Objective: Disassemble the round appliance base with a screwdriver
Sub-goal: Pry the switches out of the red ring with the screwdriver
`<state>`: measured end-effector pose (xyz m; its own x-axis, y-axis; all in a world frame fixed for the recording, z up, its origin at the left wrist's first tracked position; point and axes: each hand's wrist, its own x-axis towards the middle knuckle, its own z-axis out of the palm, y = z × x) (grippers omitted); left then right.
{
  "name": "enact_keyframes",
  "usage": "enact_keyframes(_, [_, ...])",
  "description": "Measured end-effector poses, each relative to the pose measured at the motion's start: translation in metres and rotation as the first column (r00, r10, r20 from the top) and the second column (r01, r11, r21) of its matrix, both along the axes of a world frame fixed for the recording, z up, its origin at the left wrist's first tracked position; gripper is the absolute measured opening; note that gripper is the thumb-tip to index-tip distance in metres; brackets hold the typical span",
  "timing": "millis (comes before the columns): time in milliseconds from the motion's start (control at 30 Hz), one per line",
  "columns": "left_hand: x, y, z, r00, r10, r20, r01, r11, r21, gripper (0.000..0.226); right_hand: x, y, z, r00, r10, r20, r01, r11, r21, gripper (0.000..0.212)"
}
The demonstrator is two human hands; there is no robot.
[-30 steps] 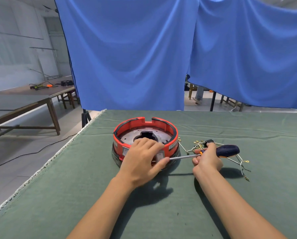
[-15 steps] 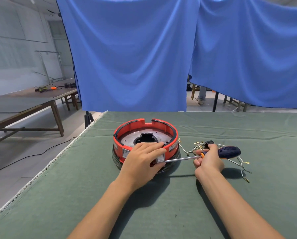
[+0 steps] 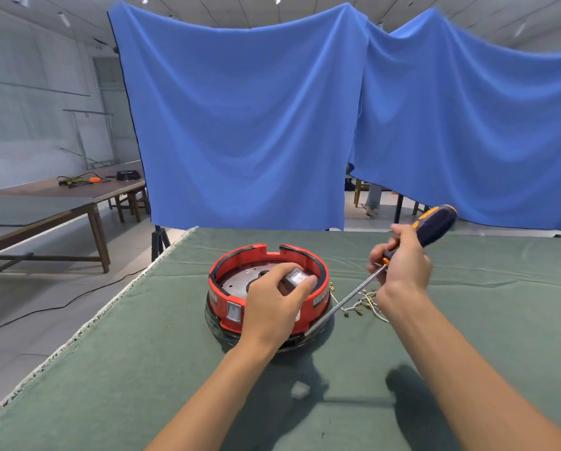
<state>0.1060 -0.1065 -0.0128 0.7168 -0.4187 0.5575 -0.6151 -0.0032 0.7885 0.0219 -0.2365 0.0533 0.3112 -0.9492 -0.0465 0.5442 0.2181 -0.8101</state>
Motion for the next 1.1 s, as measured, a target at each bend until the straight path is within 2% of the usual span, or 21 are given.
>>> enact_keyframes(133, [-0.007, -0.009, 0.012, 0.998, -0.049, -0.032, 0.049, 0.999, -0.021, 0.024, 0.000, 0.003, 0.041, 0.974, 0.190, -0.121, -0.208, 0.965, -0.158, 0.014])
enact_keyframes(200, [-0.010, -0.014, 0.019, 0.975, -0.116, -0.191, 0.096, 0.989, -0.110, 0.034, 0.002, 0.008, 0.051, 0.945, 0.218, -0.244, -0.285, 0.915, -0.286, 0.012])
enact_keyframes(300, [-0.009, -0.018, 0.035, 0.810, -0.194, -0.554, 0.081, 0.972, -0.221, 0.044, 0.003, 0.018, 0.050, 0.846, 0.192, -0.498, -0.450, 0.757, -0.473, 0.015])
enact_keyframes(400, [-0.010, -0.018, 0.043, 0.670, -0.187, -0.718, 0.092, 0.981, -0.170, 0.041, 0.005, 0.027, 0.037, 0.712, 0.114, -0.693, -0.608, 0.593, -0.528, 0.009])
enact_keyframes(500, [-0.014, -0.018, 0.044, 0.621, -0.188, -0.761, 0.131, 0.982, -0.136, 0.037, 0.009, 0.033, 0.021, 0.628, 0.154, -0.762, -0.715, 0.499, -0.489, 0.014])
enact_keyframes(633, [-0.013, -0.013, 0.049, 0.534, -0.293, -0.793, 0.168, 0.956, -0.240, 0.034, 0.006, 0.032, 0.013, 0.629, 0.181, -0.756, -0.747, 0.413, -0.522, 0.014])
enact_keyframes(700, [-0.010, -0.009, 0.049, 0.510, -0.324, -0.797, 0.231, 0.944, -0.236, 0.038, 0.002, 0.030, 0.012, 0.602, 0.201, -0.773, -0.780, 0.356, -0.515, 0.007])
enact_keyframes(767, [-0.007, -0.009, 0.048, 0.515, -0.318, -0.796, 0.278, 0.940, -0.197, 0.047, 0.000, 0.030, 0.009, 0.596, 0.194, -0.780, -0.787, 0.336, -0.518, 0.013])
enact_keyframes(800, [-0.007, -0.009, 0.048, 0.549, -0.292, -0.783, 0.282, 0.947, -0.155, 0.052, 0.001, 0.028, 0.007, 0.605, 0.169, -0.778, -0.775, 0.352, -0.525, 0.017])
enact_keyframes(833, [-0.006, -0.010, 0.046, 0.638, -0.243, -0.731, 0.267, 0.960, -0.085, 0.054, 0.002, 0.026, 0.005, 0.609, 0.130, -0.783, -0.760, 0.377, -0.529, 0.022])
enact_keyframes(867, [-0.006, -0.011, 0.042, 0.774, -0.161, -0.613, 0.209, 0.978, 0.006, 0.054, 0.002, 0.021, 0.004, 0.601, 0.082, -0.795, -0.751, 0.398, -0.527, 0.023])
enact_keyframes(900, [-0.004, -0.010, 0.038, 0.908, -0.049, -0.416, 0.098, 0.991, 0.096, 0.051, 0.002, 0.014, 0.003, 0.583, 0.035, -0.812, -0.745, 0.421, -0.517, 0.024])
enact_keyframes(933, [-0.002, -0.009, 0.032, 0.981, 0.072, -0.183, -0.044, 0.988, 0.150, 0.047, 0.001, 0.005, 0.001, 0.557, -0.009, -0.831, -0.742, 0.445, -0.502, 0.027])
enact_keyframes(1000, [0.004, -0.001, 0.022, 0.952, 0.261, 0.160, -0.288, 0.940, 0.184, 0.042, -0.001, -0.014, -0.005, 0.489, -0.096, -0.867, -0.729, 0.502, -0.466, 0.030])
enact_keyframes(1033, [0.007, 0.003, 0.018, 0.921, 0.301, 0.248, -0.350, 0.918, 0.186, 0.040, -0.003, -0.023, -0.010, 0.444, -0.154, -0.883, -0.715, 0.533, -0.453, 0.031])
enact_keyframes(1100, [0.017, 0.009, 0.008, 0.902, 0.302, 0.308, -0.383, 0.890, 0.247, 0.035, -0.005, -0.040, -0.025, 0.331, -0.261, -0.907, -0.688, 0.591, -0.421, 0.033])
